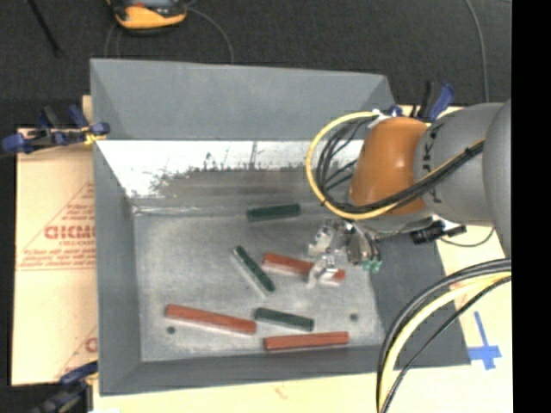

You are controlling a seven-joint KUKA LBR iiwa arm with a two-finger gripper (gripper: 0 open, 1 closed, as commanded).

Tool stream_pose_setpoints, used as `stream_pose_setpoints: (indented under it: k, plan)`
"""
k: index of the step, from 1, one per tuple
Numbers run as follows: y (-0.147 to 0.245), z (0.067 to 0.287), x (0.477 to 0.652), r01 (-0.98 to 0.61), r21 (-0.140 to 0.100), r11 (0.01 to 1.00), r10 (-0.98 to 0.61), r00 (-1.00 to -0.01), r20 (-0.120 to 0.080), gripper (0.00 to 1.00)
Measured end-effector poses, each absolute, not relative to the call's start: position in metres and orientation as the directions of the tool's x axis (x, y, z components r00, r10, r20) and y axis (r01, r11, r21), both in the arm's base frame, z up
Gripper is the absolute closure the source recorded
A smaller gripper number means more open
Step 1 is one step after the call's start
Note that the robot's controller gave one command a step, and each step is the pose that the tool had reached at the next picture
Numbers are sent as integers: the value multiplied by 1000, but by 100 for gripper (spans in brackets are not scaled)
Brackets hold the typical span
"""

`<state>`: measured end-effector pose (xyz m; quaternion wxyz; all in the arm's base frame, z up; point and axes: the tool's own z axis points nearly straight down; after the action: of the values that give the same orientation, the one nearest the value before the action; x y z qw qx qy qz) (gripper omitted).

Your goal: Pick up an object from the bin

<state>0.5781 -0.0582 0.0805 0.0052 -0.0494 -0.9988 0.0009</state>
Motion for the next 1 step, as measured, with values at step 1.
stream_pose_setpoints:
  k: [1]
  plan:
    - [-58,88,578,98,-2,995,98,-995,3,100]
